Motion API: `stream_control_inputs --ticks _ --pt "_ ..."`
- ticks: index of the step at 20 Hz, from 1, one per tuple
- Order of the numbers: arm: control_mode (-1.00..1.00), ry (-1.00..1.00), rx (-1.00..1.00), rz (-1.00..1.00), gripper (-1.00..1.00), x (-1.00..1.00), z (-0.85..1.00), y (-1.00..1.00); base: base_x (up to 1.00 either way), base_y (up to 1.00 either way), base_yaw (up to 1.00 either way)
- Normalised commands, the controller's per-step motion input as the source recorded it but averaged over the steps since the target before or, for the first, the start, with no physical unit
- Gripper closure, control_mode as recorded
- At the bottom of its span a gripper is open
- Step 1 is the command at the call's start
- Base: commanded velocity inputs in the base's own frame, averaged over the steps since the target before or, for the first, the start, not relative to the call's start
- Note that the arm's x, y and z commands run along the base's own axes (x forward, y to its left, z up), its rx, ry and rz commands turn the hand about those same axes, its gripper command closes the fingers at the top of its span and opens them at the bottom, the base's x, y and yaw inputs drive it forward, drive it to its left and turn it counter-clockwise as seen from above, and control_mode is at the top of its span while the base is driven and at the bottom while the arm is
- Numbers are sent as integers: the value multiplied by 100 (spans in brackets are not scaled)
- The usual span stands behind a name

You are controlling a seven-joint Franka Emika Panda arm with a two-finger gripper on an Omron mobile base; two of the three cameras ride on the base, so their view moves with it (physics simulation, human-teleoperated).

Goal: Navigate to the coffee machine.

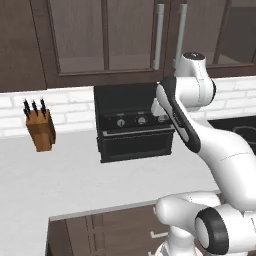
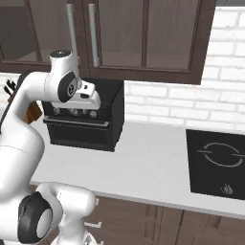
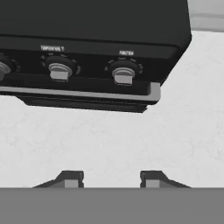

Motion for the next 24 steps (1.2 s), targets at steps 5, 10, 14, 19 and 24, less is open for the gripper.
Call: stream_control_inputs --ticks 5,10,14,19,24 --pt "100 0 0 0 -100 0 0 0 0 0 0" --pt "100 0 0 0 -100 0 0 0 -11 -1 0" --pt "100 0 0 0 -100 0 0 0 -65 0 -4" --pt "100 0 0 0 -100 0 0 0 -9 -12 -57" --pt "100 0 0 0 -100 0 0 0 -5 -25 -78"
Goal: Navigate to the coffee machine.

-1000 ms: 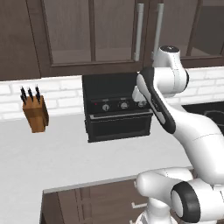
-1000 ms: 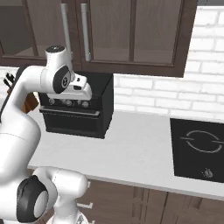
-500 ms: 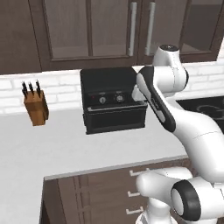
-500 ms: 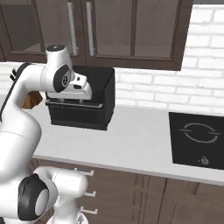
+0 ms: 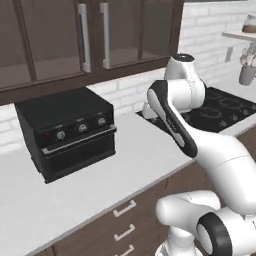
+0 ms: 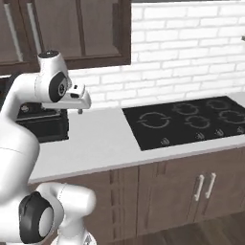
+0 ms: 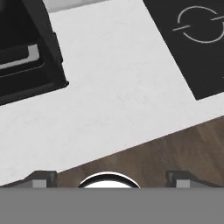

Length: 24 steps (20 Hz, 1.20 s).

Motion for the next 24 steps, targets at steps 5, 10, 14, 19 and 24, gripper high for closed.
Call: stream_control_inputs --ticks 5,10,14,19,24 --pt "100 0 0 0 -100 0 0 0 -8 -14 -77" --pt "100 0 0 0 -100 0 0 0 0 -30 -63" --pt "100 0 0 0 -100 0 0 0 0 -30 -72" --pt "100 0 0 0 -100 0 0 0 0 -35 -73" --pt "100 0 0 0 -100 0 0 0 0 -39 -77"
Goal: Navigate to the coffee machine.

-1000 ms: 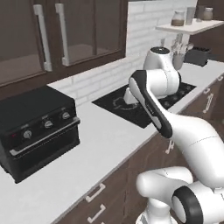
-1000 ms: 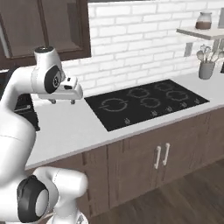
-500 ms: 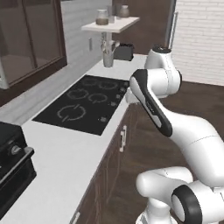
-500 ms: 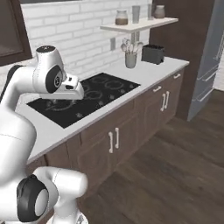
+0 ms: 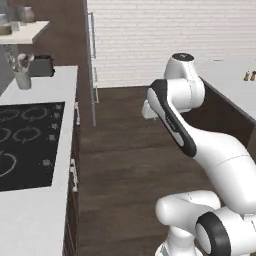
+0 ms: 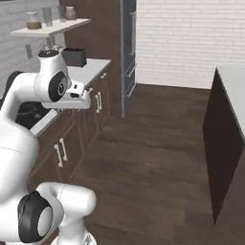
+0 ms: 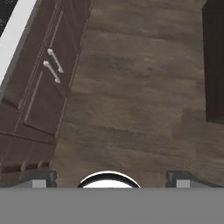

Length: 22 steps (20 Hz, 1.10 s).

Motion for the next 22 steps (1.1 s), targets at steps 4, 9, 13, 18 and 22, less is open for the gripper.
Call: stream_control_inputs --ticks 4,9,13,18,22 --pt "100 0 0 0 -100 0 0 0 1 -34 -83" --pt "100 0 0 0 -100 0 0 0 0 -47 -81" --pt "100 0 0 0 -100 0 0 0 1 -49 -80" --pt "100 0 0 0 -100 0 0 0 18 -43 -79" --pt "100 0 0 0 -100 0 0 0 43 -22 -71"
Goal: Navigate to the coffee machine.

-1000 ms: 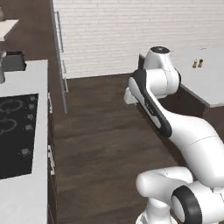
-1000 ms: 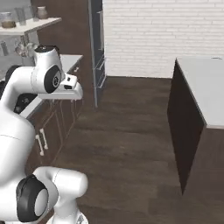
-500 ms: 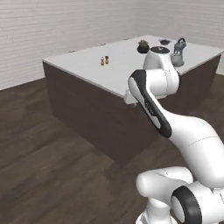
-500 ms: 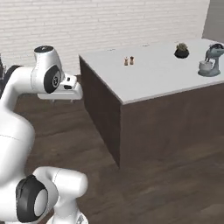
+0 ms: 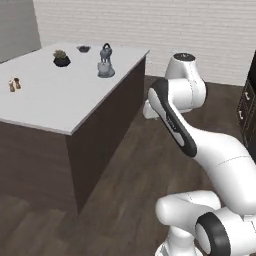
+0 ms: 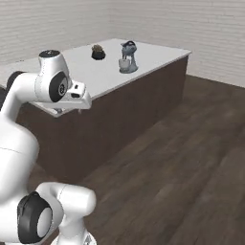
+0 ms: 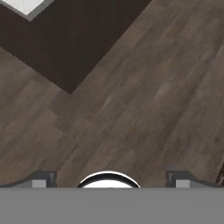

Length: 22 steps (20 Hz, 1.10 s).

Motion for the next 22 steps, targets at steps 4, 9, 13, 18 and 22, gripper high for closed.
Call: stream_control_inputs --ticks 4,9,13,18,22 --pt "100 0 0 0 -100 0 0 0 73 -8 -51" --pt "100 0 0 0 -100 0 0 0 76 -8 -54" --pt "100 0 0 0 -100 0 0 0 77 0 -53" --pt "100 0 0 0 -100 0 0 0 68 28 -52" --pt "100 0 0 0 -100 0 0 0 88 57 -52"
